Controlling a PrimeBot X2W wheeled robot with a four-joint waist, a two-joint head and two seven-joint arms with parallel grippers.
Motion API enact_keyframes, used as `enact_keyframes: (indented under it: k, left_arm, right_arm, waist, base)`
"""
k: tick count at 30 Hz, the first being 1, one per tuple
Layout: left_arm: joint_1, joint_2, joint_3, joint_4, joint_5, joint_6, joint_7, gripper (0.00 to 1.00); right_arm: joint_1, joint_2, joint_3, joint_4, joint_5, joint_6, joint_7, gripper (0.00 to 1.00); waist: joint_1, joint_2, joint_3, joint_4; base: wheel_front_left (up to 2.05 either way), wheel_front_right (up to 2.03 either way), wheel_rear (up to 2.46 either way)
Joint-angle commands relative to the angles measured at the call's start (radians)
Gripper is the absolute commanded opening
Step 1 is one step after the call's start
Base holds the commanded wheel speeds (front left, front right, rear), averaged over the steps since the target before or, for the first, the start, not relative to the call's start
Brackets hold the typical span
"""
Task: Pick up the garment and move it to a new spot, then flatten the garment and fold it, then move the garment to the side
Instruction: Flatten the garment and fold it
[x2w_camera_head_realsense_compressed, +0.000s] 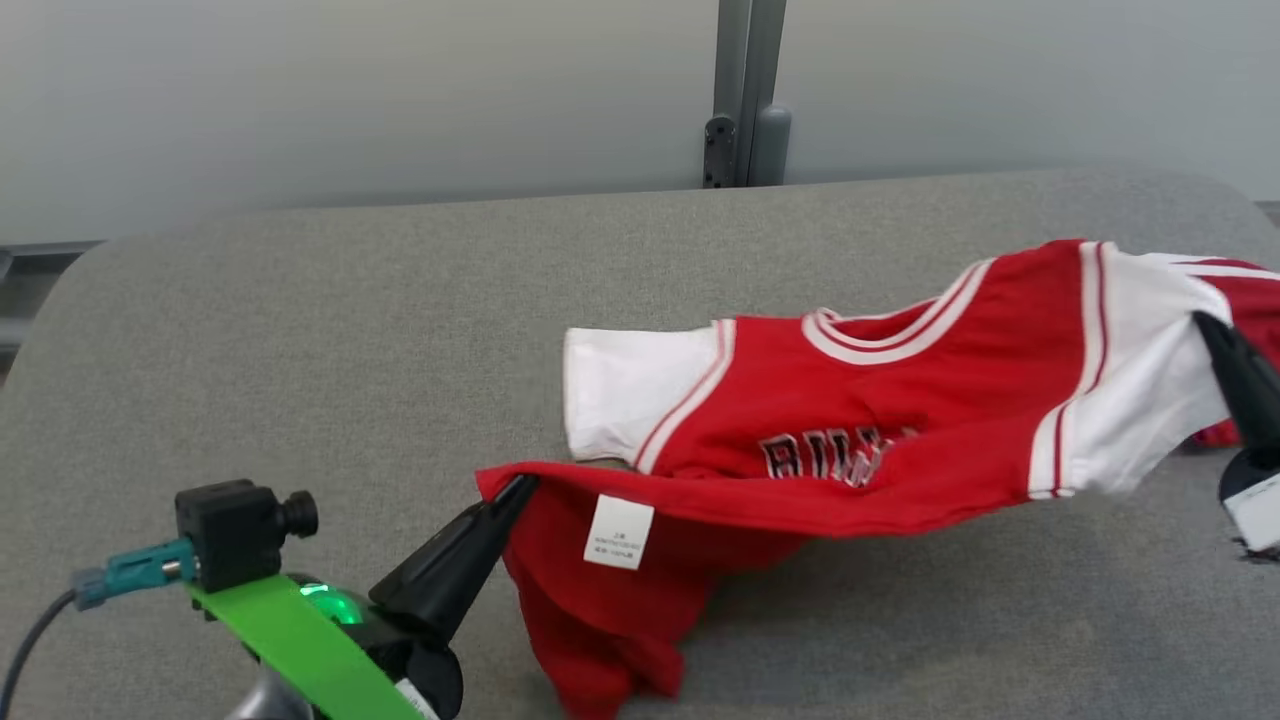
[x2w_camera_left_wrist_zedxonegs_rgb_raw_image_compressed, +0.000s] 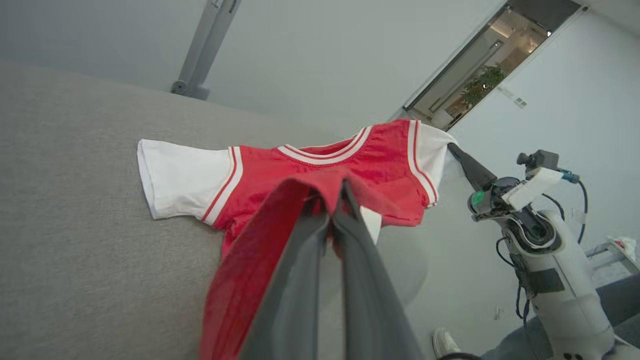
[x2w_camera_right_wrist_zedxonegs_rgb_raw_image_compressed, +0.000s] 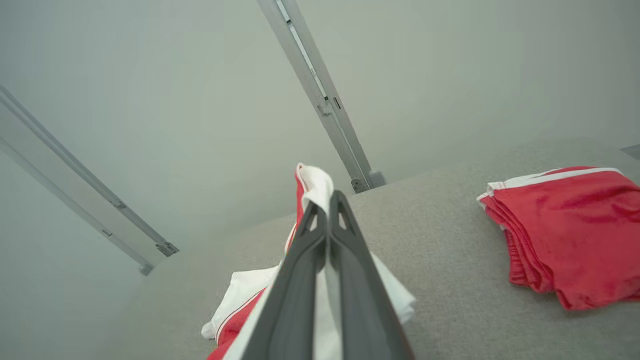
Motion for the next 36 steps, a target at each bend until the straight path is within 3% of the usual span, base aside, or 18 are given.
enact_keyframes:
  k: [1, 5, 11, 16, 20, 25, 29, 33, 36]
  left_arm:
    - [0.019, 0.012, 0.010, -0.059, -0.044, 0.013, 0.028, 0.00]
    - [0.011, 0.065, 0.042, -0.217, -0.149, 0.051, 0.125, 0.00]
    - [-0.073, 0.128, 0.101, -0.328, -0.262, 0.116, 0.235, 0.00]
    - [-0.186, 0.152, 0.106, -0.366, -0.357, 0.179, 0.321, 0.00]
    - [-0.348, 0.179, 0.115, -0.308, -0.370, 0.218, 0.377, 0.00]
    - [-0.687, 0.167, 0.093, -0.074, -0.293, 0.246, 0.395, 0.00]
    - [-1.018, 0.124, 0.074, 0.211, -0.149, 0.243, 0.304, 0.00]
    - [-1.306, 0.089, 0.030, 0.498, 0.039, 0.181, 0.131, 0.00]
    - [-1.457, 0.051, 0.009, 0.667, 0.157, 0.125, -0.059, 0.00]
  right_arm:
    - [0.008, 0.001, -0.040, -0.042, 0.040, 0.000, 0.037, 0.00]
    - [-0.038, 0.004, -0.157, -0.152, 0.145, 0.000, 0.155, 0.00]
    - [-0.168, 0.020, -0.288, -0.198, 0.229, 0.000, 0.319, 0.00]
    - [-0.317, 0.051, -0.334, -0.223, 0.181, 0.000, 0.436, 0.00]
    - [-0.477, 0.070, -0.326, -0.201, 0.087, 0.000, 0.513, 0.00]
    - [-0.786, 0.112, -0.281, -0.080, -0.098, 0.000, 0.519, 0.00]
    - [-1.074, 0.165, -0.246, 0.086, -0.279, 0.000, 0.417, 0.00]
    - [-1.340, 0.221, -0.232, 0.282, -0.433, 0.000, 0.232, 0.00]
    - [-1.485, 0.254, -0.233, 0.401, -0.503, 0.000, 0.085, 0.00]
  waist:
    - [0.0000, 0.0000, -0.042, 0.001]
    - [0.0000, 0.0000, -0.052, 0.006]
    - [0.0000, 0.0000, -0.051, 0.004]
    - [0.0000, 0.0000, -0.013, 0.001]
    - [0.0000, 0.0000, 0.078, 0.000]
    - [0.0000, 0.0000, 0.271, 0.014]
    - [0.0000, 0.0000, 0.423, 0.027]
    - [0.0000, 0.0000, 0.541, 0.038]
    - [0.0000, 0.0000, 0.600, 0.042]
  base:
    - [0.00, 0.00, 0.00]
    - [0.00, 0.00, 0.00]
    - [0.00, 0.00, 0.00]
    - [0.00, 0.00, 0.00]
    - [0.00, 0.00, 0.00]
    - [0.00, 0.00, 0.00]
    - [0.00, 0.00, 0.00]
    - [0.00, 0.00, 0.00]
    - [0.00, 0.00, 0.00]
